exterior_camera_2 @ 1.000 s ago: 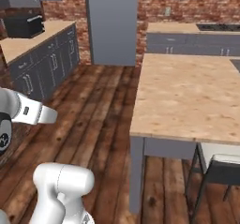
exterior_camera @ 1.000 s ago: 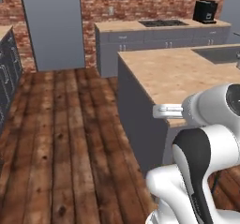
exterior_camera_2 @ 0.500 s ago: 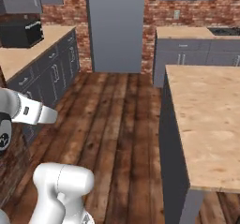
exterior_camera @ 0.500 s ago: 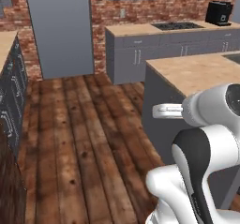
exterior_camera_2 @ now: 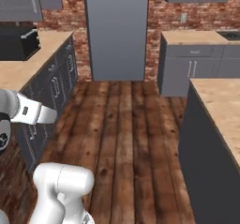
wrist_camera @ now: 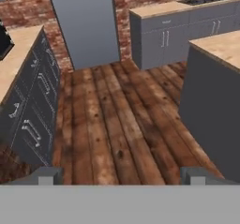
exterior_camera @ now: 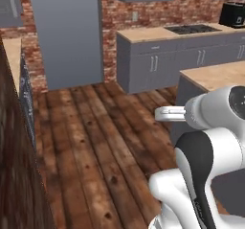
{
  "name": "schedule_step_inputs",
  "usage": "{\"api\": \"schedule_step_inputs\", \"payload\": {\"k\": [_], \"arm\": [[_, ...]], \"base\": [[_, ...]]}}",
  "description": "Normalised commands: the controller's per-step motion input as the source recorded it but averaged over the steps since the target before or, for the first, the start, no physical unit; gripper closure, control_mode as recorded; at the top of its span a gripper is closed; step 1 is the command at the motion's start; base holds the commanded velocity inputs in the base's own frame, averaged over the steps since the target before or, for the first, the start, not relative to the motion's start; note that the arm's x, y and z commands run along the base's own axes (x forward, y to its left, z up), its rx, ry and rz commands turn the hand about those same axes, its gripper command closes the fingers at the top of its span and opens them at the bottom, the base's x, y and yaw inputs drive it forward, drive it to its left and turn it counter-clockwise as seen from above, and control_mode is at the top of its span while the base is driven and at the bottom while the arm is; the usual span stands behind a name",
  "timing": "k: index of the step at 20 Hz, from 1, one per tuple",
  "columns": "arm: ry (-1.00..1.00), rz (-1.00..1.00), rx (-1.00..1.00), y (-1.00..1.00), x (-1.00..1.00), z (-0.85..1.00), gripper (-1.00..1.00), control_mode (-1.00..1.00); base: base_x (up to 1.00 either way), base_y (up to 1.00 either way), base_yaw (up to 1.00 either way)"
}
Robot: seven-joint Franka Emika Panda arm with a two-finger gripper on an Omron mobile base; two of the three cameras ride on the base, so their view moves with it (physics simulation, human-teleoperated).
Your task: There is a bowl on the dining counter. Grab a lemon wedge from the fridge and place it in the bowl. Then get the liquor bottle and glass cup from the cabinet and place them next to the bowl.
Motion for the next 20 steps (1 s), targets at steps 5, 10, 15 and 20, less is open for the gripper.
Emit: {"api": "schedule_step_inputs", "payload": {"k": [5, 10, 15, 20], "arm": [[0.0, 0.0, 0.0, 0.0, 0.0, 0.0, -1.0, 1.0], [0.0, 0.0, 0.0, 0.0, 0.0, 0.0, -1.0, 1.0], [0.0, 0.0, 0.0, 0.0, 0.0, 0.0, -1.0, 1.0], [0.0, 0.0, 0.0, 0.0, 0.0, 0.0, -1.0, 1.0]], "base": [[1.0, 0.21, -0.11], [1.0, 0.0, -0.02], [1.0, 0.0, 0.06], [1.0, -0.01, 0.21]]}}
